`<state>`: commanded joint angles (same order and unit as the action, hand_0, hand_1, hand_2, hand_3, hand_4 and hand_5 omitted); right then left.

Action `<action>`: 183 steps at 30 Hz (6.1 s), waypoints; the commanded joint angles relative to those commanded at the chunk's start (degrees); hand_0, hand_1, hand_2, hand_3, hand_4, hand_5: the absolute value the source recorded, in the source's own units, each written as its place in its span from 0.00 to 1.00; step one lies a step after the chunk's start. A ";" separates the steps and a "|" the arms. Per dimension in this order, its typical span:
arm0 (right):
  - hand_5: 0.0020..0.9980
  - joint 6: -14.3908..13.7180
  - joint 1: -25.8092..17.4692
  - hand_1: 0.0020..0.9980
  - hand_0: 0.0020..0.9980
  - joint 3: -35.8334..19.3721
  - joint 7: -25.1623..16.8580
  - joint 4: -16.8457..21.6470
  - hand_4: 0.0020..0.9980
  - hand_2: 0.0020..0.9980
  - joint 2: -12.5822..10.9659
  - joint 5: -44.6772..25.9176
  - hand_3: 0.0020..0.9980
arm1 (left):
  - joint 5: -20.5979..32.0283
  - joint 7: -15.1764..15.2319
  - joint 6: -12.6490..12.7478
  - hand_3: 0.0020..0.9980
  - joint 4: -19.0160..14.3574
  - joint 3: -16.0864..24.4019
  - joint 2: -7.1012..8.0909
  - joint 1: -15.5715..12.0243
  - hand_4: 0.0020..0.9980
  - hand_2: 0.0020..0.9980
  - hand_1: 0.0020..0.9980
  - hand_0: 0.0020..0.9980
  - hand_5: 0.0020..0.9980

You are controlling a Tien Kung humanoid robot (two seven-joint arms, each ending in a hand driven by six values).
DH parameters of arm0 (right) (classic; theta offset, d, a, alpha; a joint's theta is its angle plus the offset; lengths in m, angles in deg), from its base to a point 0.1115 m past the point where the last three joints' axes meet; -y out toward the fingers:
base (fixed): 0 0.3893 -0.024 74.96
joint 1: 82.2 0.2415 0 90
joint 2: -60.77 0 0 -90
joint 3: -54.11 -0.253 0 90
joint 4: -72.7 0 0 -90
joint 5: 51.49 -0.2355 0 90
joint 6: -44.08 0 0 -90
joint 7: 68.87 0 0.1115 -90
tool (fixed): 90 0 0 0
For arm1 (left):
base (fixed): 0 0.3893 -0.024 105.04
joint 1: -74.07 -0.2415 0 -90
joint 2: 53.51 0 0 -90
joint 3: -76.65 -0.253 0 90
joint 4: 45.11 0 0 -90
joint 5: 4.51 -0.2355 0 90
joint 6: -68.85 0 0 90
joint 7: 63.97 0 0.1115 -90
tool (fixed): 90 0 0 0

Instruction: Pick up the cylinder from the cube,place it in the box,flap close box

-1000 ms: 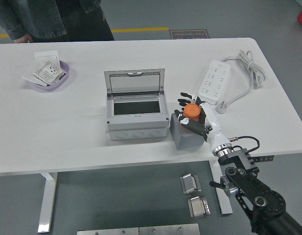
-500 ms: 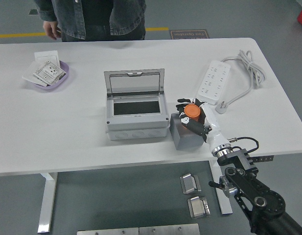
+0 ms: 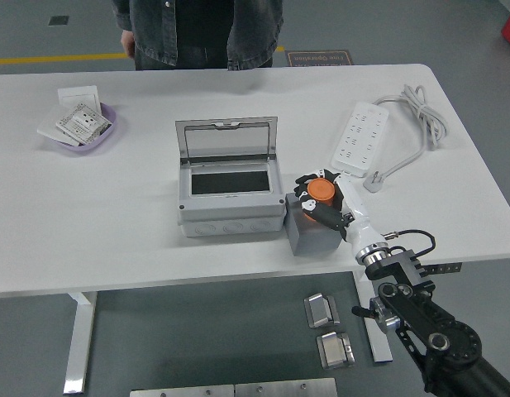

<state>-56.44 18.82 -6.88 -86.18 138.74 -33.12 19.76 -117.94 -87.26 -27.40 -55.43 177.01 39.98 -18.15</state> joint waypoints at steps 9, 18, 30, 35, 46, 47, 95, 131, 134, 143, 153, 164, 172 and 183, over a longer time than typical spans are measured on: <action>0.00 -0.08 0.50 0.28 0.46 0.12 0.09 0.35 0.00 0.22 -0.38 0.70 0.25 | 0.01 0.73 0.49 0.86 0.00 -0.02 0.07 -0.01 0.84 0.76 0.77 0.76 0.58; 0.00 -0.07 1.19 0.28 0.46 -0.10 0.61 0.70 0.00 0.22 -0.98 2.63 0.25 | -0.35 1.19 0.79 0.86 0.00 0.14 0.02 -0.15 0.84 0.76 0.77 0.76 0.58; 0.00 0.37 2.73 0.29 0.47 -0.37 1.05 1.08 0.00 0.23 -1.75 3.99 0.25 | -1.59 1.47 0.95 0.85 0.00 0.79 0.09 -0.17 0.84 0.75 0.77 0.75 0.58; 0.00 -1.09 3.42 0.30 0.48 0.64 2.01 3.13 0.00 0.23 -2.27 6.43 0.25 | -1.78 1.47 1.01 0.85 0.00 0.97 0.17 -0.19 0.84 0.75 0.77 0.75 0.58; 0.00 -7.01 11.41 0.22 0.32 8.25 7.33 4.44 0.00 0.23 -3.22 18.72 0.24 | -2.13 1.31 1.12 0.84 0.00 1.85 0.54 -0.30 0.84 0.75 0.77 0.75 0.58; 0.00 -7.47 12.42 0.22 0.32 9.34 8.12 3.99 0.00 0.23 -3.06 19.88 0.24 | -2.21 1.27 1.11 0.84 0.00 1.97 0.61 -0.33 0.84 0.75 0.77 0.75 0.58; 0.00 -10.76 34.99 0.08 0.00 35.40 23.72 -15.66 0.00 0.23 3.88 24.07 0.27 | -6.29 -0.86 0.06 0.84 0.00 5.12 2.39 -0.58 0.83 0.75 0.77 0.75 0.56; 0.06 -6.52 34.67 0.22 0.15 34.86 14.74 -18.89 0.18 0.36 3.88 14.49 0.51 | -5.90 0.23 0.45 0.85 0.00 3.80 2.25 0.19 0.82 0.75 0.78 0.75 0.56; 0.16 -6.48 34.68 0.39 0.28 34.58 14.47 -19.14 0.49 0.53 3.88 14.62 0.69 | -5.78 0.29 0.37 0.85 0.00 3.59 2.19 0.30 0.82 0.75 0.77 0.75 0.55; 0.15 -6.71 34.58 0.48 0.41 34.10 13.76 -19.67 0.72 0.60 3.88 14.64 0.77 | -5.80 0.42 0.26 0.85 0.00 3.04 2.01 0.46 0.82 0.75 0.77 0.75 0.55; 0.26 -7.20 34.49 0.51 0.52 34.14 13.45 -20.20 0.88 0.62 3.88 14.60 0.79 | -6.17 0.56 0.33 0.84 0.00 3.00 1.95 0.70 0.81 0.74 0.77 0.75 0.54; 0.33 -7.16 34.29 0.54 0.63 33.53 13.19 -20.16 0.94 0.63 3.88 14.24 0.81 | -6.41 0.55 0.13 0.84 0.00 2.69 1.68 0.67 0.80 0.74 0.77 0.75 0.53; 0.33 -6.62 34.49 0.54 0.63 32.40 12.24 -20.19 0.94 0.63 3.88 13.98 0.81 | -6.70 0.56 -0.29 0.83 0.00 2.27 1.61 0.78 0.79 0.74 0.77 0.75 0.53; 0.35 -6.00 33.04 0.66 0.74 31.97 13.53 -16.93 0.96 0.63 3.88 14.01 0.80 | -6.91 0.76 -0.07 0.82 0.00 2.48 1.45 0.37 0.78 0.71 0.76 0.75 0.52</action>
<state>-62.43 51.86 25.09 -72.65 121.81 -29.23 33.77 -124.85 -86.50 -27.47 -55.43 179.49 41.43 -17.78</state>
